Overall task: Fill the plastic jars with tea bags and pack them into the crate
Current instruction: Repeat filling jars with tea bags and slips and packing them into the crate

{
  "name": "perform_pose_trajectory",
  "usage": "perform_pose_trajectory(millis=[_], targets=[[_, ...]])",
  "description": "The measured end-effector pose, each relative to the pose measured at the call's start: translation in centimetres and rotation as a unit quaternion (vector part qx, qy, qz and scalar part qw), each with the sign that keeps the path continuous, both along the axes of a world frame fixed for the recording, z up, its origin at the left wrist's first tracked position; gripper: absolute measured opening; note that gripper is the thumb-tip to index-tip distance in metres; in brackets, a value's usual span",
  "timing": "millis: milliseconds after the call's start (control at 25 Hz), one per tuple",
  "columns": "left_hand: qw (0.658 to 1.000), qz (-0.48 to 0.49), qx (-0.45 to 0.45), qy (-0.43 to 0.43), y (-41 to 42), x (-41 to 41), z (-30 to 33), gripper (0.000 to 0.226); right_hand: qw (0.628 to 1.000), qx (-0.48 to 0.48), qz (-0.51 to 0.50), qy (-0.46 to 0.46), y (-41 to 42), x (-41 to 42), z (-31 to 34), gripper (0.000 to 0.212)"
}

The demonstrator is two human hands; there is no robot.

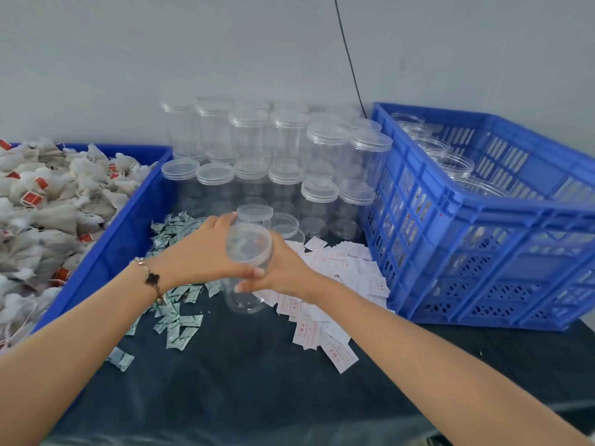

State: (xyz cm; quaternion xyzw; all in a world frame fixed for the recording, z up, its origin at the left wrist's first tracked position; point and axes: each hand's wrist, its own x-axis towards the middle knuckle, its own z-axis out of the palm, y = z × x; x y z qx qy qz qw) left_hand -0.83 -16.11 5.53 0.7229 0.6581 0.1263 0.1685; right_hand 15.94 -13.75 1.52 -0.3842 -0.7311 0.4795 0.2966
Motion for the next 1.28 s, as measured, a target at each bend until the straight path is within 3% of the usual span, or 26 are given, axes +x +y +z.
perform_pose_trajectory(millis=[80,200,400,560,760,840,920,1040,1160,1240,1280], targets=[[0.998,-0.048,0.023,0.022,-0.3,0.2,-0.7,0.128,0.999,0.013,0.008,-0.030,0.2,0.0,-0.9,0.096],[0.986,-0.103,0.116,0.057,-0.6,0.9,-1.6,0.102,0.999,0.022,0.029,-0.038,0.8,0.1,-1.3,0.101],[0.949,-0.124,0.238,0.164,-1.6,2.8,-3.0,0.078,0.992,0.079,0.029,-0.094,0.3,0.8,-2.5,0.088],[0.938,-0.120,0.289,0.151,-1.6,3.2,-3.4,0.068,0.992,0.111,-0.029,-0.058,-0.9,0.6,-3.1,0.079],[0.930,-0.107,0.318,0.153,-2.3,3.3,-4.0,0.065,0.991,0.103,-0.043,-0.079,-1.4,0.4,-2.8,0.080],[0.946,-0.052,0.292,0.131,-2.6,4.2,-3.8,0.064,0.988,0.119,-0.057,-0.085,-1.6,0.1,-2.8,0.063],[0.967,0.071,0.219,0.108,-2.5,5.6,-3.4,0.063,0.988,0.117,-0.088,-0.056,-2.4,-0.2,-3.5,0.051],[0.962,0.141,0.131,0.195,-2.9,7.5,-2.9,0.074,0.984,0.113,-0.116,-0.073,-3.4,-0.6,-4.7,0.064],[0.969,0.089,0.031,0.228,-3.4,6.6,-2.0,0.103,0.975,0.180,-0.098,-0.081,-3.5,-0.6,-4.7,0.067],[0.976,-0.031,-0.104,0.187,-2.6,4.7,0.0,0.085,0.987,0.132,-0.083,-0.047,-3.2,-0.5,-4.5,0.079],[0.967,-0.097,-0.163,0.168,-1.8,3.9,1.6,0.087,0.989,0.108,-0.083,-0.050,-3.2,-0.4,-4.6,0.087]])
